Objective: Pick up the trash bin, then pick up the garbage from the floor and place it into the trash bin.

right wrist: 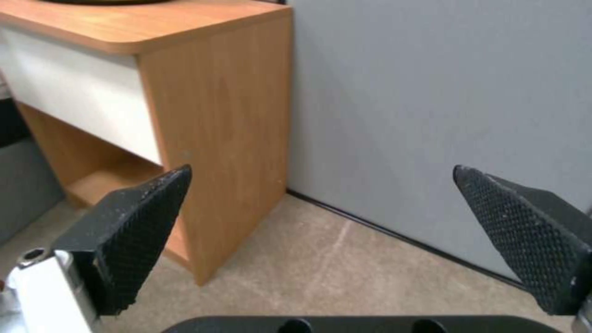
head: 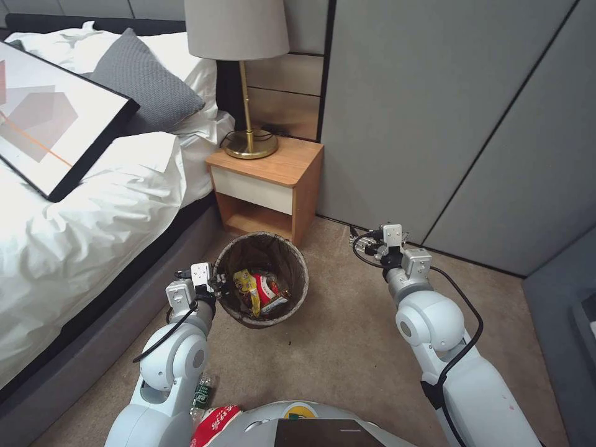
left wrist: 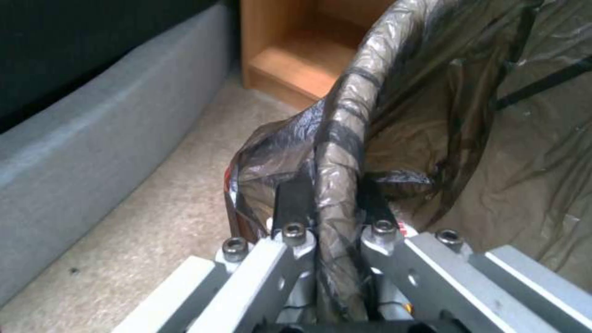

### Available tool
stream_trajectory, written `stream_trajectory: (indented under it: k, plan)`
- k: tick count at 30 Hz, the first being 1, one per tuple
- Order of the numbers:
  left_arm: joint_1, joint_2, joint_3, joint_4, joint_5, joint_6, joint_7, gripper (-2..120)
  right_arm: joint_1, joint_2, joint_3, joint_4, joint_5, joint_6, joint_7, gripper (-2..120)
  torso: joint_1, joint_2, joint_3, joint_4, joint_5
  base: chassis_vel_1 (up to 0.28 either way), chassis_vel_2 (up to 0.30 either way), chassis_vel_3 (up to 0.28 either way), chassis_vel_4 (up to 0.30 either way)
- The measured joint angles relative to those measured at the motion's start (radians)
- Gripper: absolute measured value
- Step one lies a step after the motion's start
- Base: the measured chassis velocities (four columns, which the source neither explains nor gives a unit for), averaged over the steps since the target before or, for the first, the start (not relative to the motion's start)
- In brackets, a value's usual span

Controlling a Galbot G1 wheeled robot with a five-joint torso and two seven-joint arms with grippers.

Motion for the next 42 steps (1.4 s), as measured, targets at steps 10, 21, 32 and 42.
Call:
stream_trajectory:
  k: [10, 21, 32, 42]
  plan:
    - [-0.002, -0.002, 0.0, 0.002, 0.0, 0.0, 0.0, 2, 0.0, -0.001, 0.0, -0.001, -0.001, -0.001, -0.002, 100, 0.0, 0.0, 0.0, -0.0001, 0.0, 0.057, 0.054, 0.056, 0.065]
    - [0.001, -0.004, 0.0, 0.001, 0.001, 0.0, 0.0, 2, -0.004, -0.002, -0.001, 0.002, -0.003, -0.003, -0.003, 100, 0.0, 0.0, 0.0, -0.0001, 0.0, 0.03, 0.035, 0.03, 0.027]
    - [0.001, -0.002, -0.001, -0.003, 0.001, 0.0, 0.0, 2, -0.007, 0.001, -0.001, 0.007, -0.006, -0.006, -0.005, 100, 0.0, 0.0, 0.0, -0.0001, 0.0, 0.044, 0.048, 0.052, 0.055]
    - [0.0, -0.003, 0.001, -0.001, 0.002, 0.0, 0.0, 2, -0.005, -0.005, -0.001, 0.007, -0.005, -0.006, -0.005, 100, 0.0, 0.0, 0.0, -0.0001, 0.0, 0.018, 0.019, 0.026, 0.02]
